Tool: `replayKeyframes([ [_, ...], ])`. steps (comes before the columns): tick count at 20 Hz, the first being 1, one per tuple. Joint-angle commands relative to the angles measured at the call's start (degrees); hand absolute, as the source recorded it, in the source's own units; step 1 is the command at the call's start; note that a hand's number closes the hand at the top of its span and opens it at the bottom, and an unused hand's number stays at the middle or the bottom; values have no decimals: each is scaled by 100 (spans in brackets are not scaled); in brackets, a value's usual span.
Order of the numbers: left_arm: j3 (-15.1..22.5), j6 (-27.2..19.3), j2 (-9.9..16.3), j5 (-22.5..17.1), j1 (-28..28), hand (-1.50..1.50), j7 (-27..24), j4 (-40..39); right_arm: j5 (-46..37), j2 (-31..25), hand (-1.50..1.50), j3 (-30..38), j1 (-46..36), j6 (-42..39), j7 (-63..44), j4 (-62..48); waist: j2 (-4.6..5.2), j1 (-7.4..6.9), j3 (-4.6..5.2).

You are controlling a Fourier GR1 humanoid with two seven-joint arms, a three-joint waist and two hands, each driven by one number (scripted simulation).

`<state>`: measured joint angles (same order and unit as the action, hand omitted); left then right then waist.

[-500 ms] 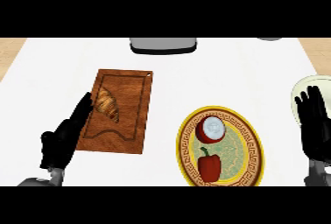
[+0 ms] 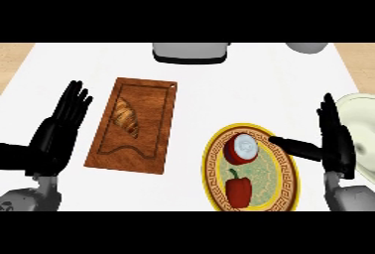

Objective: Pick the can from the plate and place it in the bowl

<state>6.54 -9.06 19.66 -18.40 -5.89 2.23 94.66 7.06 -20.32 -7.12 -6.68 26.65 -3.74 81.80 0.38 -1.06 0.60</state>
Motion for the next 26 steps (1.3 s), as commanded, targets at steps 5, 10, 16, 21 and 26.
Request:
replayKeyframes([
  [5,-584,591,-47,-572,160,0,-400,-276,-1903,97,-150,-692,-536,1477,-1241,160,-50,85,-50],
  [10,-477,452,-117,-576,-60,0,-103,-129,-2315,-1078,-150,-1063,-1315,-133,-2844,-14,-61,87,-38],
  [16,-448,489,-65,-560,-158,0,-51,-84,-1414,-1405,-150,-1890,-1813,-2861,-4201,-359,-23,-182,-22],
  [21,-599,627,-15,-561,-321,0,-222,-504,-200,-1358,-150,-1794,-2882,-4610,-5628,-149,-19,-35,-29],
  [26,-511,522,-180,-455,-36,0,-206,-137,282,-904,-150,-1551,-3683,-4806,-6631,-553,-41,1,-54],
])
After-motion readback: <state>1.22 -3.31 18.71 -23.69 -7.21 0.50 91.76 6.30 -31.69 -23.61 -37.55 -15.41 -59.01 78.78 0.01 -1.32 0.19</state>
